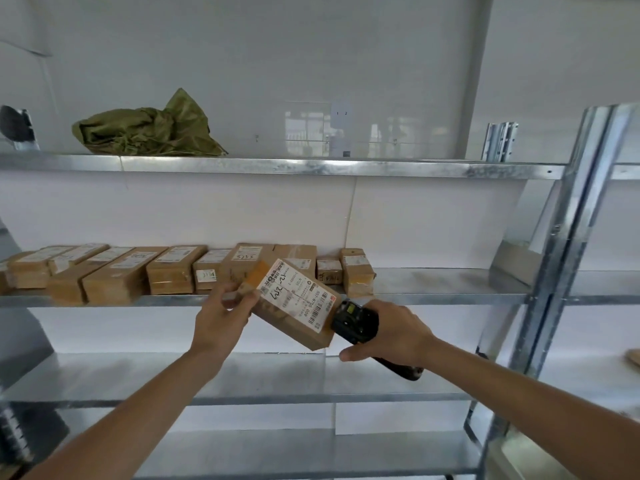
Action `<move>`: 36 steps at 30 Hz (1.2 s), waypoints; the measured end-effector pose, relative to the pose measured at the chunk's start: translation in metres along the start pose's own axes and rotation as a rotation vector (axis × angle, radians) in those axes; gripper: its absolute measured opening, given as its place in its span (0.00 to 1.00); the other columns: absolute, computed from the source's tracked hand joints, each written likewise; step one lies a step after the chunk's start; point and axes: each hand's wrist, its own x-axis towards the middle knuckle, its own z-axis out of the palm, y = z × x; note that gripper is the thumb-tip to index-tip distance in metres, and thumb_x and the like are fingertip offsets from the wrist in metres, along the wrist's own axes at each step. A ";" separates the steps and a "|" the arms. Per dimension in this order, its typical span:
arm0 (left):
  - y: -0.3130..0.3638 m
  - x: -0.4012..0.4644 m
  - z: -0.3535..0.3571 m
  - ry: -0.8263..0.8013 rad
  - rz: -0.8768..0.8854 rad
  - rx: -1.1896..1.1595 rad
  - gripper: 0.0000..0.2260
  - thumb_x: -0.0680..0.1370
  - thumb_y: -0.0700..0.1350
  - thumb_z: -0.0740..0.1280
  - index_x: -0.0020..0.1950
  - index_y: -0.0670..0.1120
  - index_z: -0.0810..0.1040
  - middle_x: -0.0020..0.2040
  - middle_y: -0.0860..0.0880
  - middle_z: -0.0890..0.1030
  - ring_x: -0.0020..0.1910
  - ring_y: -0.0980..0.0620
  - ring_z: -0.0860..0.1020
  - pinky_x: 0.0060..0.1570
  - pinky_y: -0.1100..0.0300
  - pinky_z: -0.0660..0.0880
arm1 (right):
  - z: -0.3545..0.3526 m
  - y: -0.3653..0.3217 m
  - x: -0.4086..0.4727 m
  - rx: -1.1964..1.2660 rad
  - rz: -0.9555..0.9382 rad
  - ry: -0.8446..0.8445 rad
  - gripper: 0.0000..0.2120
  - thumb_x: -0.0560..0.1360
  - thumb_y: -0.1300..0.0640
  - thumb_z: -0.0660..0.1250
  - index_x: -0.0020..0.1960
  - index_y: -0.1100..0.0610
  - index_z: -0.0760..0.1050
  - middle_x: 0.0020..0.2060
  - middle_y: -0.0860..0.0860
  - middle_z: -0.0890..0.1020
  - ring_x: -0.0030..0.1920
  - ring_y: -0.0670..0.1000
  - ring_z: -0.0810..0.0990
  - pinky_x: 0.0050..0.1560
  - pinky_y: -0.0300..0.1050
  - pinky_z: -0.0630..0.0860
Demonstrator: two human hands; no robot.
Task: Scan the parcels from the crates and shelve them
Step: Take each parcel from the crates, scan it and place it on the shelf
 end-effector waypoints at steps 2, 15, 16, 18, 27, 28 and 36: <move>0.003 -0.006 0.022 -0.031 -0.031 -0.030 0.09 0.76 0.55 0.74 0.52 0.58 0.76 0.51 0.49 0.85 0.51 0.46 0.84 0.58 0.45 0.81 | -0.002 0.013 -0.005 0.109 0.005 -0.005 0.29 0.57 0.29 0.80 0.50 0.42 0.75 0.45 0.41 0.82 0.47 0.43 0.81 0.51 0.46 0.81; 0.013 -0.032 0.144 -0.283 -0.064 -0.029 0.23 0.65 0.63 0.74 0.53 0.54 0.75 0.53 0.52 0.82 0.55 0.50 0.81 0.63 0.45 0.77 | -0.027 0.118 -0.025 0.446 0.129 0.212 0.24 0.64 0.40 0.83 0.57 0.42 0.82 0.47 0.39 0.86 0.48 0.41 0.82 0.47 0.35 0.78; 0.013 -0.030 0.154 -0.292 -0.064 -0.035 0.23 0.66 0.63 0.75 0.53 0.52 0.75 0.53 0.52 0.82 0.54 0.50 0.82 0.63 0.45 0.77 | -0.029 0.126 -0.024 0.452 0.145 0.224 0.24 0.64 0.41 0.83 0.57 0.42 0.82 0.47 0.39 0.86 0.48 0.41 0.82 0.48 0.36 0.78; 0.012 -0.026 0.174 -0.305 -0.045 -0.015 0.21 0.69 0.63 0.74 0.53 0.52 0.76 0.52 0.53 0.83 0.53 0.50 0.83 0.63 0.45 0.77 | -0.033 0.142 -0.020 0.451 0.167 0.244 0.25 0.64 0.42 0.83 0.59 0.42 0.82 0.48 0.39 0.85 0.48 0.41 0.82 0.47 0.35 0.77; -0.008 0.014 0.264 -0.539 0.113 0.097 0.26 0.73 0.57 0.76 0.66 0.67 0.68 0.56 0.61 0.81 0.59 0.58 0.79 0.59 0.53 0.79 | -0.062 0.219 0.030 0.404 0.223 0.308 0.25 0.64 0.44 0.84 0.59 0.43 0.80 0.51 0.41 0.85 0.52 0.46 0.82 0.51 0.39 0.77; -0.009 0.019 0.275 -0.573 0.134 0.120 0.30 0.73 0.56 0.76 0.69 0.70 0.65 0.56 0.61 0.81 0.57 0.59 0.79 0.57 0.54 0.80 | -0.067 0.228 0.039 0.377 0.231 0.308 0.26 0.64 0.44 0.84 0.59 0.44 0.81 0.50 0.41 0.85 0.51 0.46 0.82 0.48 0.37 0.76; -0.020 0.065 0.336 -0.635 0.068 0.005 0.23 0.74 0.49 0.77 0.59 0.70 0.72 0.58 0.58 0.80 0.60 0.50 0.79 0.44 0.53 0.84 | -0.091 0.281 0.115 0.255 0.253 0.264 0.26 0.63 0.46 0.84 0.59 0.44 0.83 0.47 0.40 0.86 0.49 0.44 0.82 0.54 0.45 0.80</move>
